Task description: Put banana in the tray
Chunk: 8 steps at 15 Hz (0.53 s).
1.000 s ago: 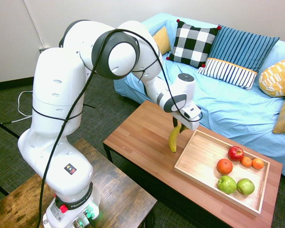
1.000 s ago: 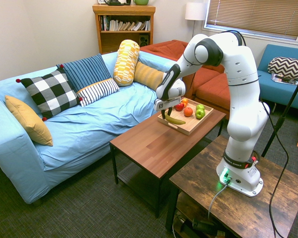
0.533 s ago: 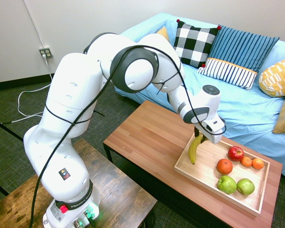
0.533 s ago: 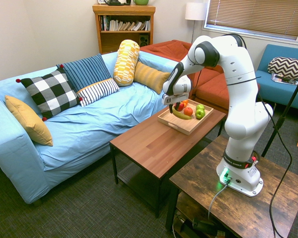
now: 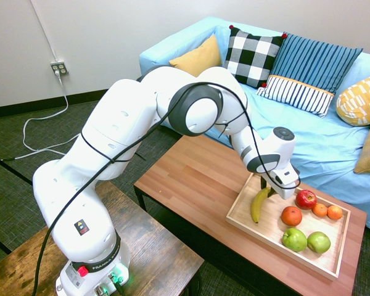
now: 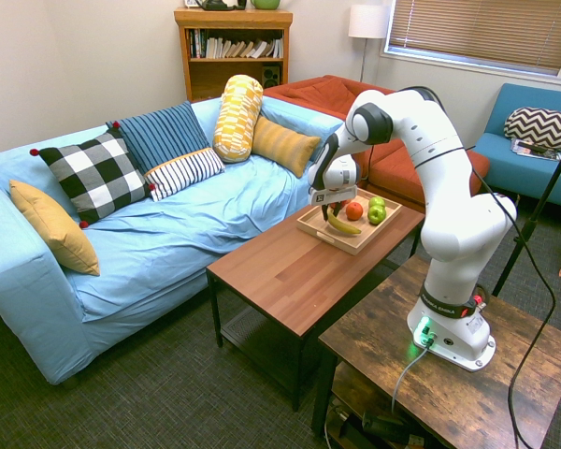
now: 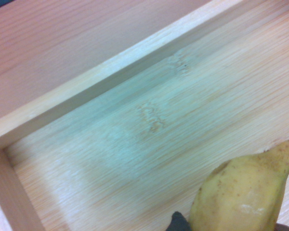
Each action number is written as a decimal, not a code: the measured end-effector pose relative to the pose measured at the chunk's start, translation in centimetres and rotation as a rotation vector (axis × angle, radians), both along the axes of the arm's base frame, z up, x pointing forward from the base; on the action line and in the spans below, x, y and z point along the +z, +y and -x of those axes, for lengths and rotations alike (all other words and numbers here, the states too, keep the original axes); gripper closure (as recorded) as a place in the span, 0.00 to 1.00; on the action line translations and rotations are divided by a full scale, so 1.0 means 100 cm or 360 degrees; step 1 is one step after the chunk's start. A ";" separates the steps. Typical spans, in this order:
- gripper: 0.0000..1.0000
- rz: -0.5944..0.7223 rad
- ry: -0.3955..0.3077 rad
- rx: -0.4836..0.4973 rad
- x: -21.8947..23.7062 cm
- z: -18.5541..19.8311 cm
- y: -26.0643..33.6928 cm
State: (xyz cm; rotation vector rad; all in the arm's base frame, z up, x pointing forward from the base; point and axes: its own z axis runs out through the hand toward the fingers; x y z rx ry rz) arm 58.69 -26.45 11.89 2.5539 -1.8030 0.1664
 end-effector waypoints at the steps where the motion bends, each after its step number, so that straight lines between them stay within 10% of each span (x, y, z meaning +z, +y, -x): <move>1: 0.00 -0.0002 0.0000 -0.0009 -0.002 0.000 -0.002; 8: 0.00 -0.0019 0.0011 -0.0004 -0.010 0.006 -0.007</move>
